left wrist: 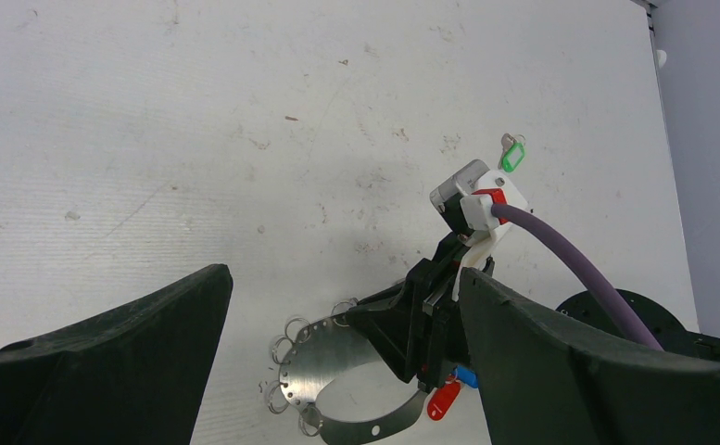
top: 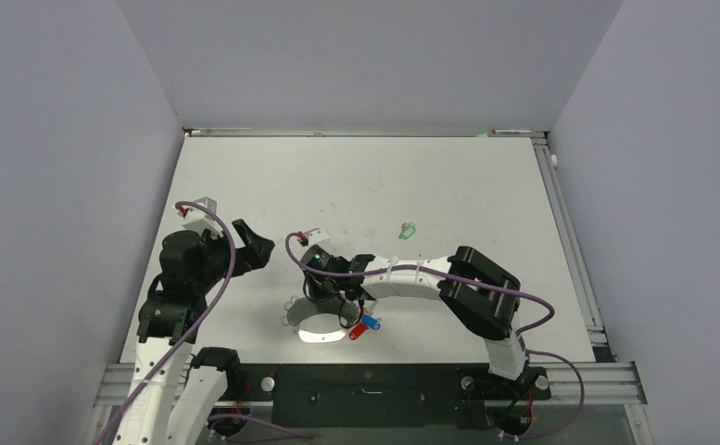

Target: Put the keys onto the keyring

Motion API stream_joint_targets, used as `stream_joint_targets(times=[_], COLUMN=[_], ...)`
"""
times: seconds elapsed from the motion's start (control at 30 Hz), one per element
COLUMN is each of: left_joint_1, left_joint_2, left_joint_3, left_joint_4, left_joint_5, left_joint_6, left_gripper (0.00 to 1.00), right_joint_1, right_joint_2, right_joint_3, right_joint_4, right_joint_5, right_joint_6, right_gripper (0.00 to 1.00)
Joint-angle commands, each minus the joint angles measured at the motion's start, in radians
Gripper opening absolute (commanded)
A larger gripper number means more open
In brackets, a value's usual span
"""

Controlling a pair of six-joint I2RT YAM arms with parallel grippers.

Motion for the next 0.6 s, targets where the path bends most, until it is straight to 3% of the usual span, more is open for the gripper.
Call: stream_joint_targets(times=[0.0, 0.57], left_joint_1=[0.001, 0.001], left_joint_2=[-0.005, -0.006], left_joint_3=[0.014, 0.014], left_joint_4=[0.024, 0.023], left_joint_5=[-0.007, -0.007], left_joint_6=[0.012, 0.012], left_gripper=[0.90, 0.90], right_joint_1=[-0.009, -0.010], right_joint_2=[0.013, 0.031], right_joint_3=[0.012, 0.022], right_joint_4=[0.031, 0.026], right_joint_5=[0.008, 0.017], right_joint_6=[-0.004, -0.006], right_gripper=[0.18, 0.17])
